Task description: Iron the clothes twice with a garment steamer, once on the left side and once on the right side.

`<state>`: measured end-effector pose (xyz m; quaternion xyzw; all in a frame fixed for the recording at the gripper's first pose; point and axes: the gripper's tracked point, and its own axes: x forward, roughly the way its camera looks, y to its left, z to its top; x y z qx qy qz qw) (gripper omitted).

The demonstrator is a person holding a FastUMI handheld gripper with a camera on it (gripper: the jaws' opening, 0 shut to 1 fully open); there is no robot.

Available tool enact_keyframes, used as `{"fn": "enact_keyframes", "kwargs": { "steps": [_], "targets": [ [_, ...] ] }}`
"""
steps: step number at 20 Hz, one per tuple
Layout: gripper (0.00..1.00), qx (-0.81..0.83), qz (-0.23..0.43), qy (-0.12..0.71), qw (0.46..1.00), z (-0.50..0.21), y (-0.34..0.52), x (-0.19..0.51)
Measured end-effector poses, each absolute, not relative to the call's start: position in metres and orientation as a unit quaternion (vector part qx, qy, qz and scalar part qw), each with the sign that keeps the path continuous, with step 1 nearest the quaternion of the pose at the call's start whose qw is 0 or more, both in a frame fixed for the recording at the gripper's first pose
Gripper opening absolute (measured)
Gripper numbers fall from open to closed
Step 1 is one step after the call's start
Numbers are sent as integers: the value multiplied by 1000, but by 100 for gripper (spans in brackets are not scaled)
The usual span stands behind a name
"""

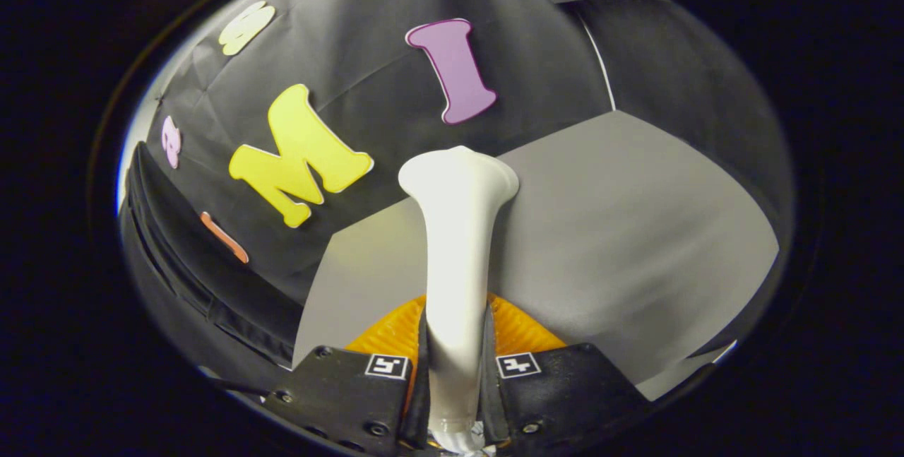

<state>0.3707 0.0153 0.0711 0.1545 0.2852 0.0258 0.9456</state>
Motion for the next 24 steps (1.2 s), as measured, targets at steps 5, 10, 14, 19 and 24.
{"fn": "enact_keyframes", "kwargs": {
  "steps": [5,10,14,19,24],
  "targets": [
    [29,121,21,243,962,86,28,350],
    [29,93,22,174,980,118,69,297],
    [29,67,25,137,988,132,117,247],
    [29,41,27,99,994,139,178,185],
    [29,22,21,62,998,141,233,136]
  ]
}}
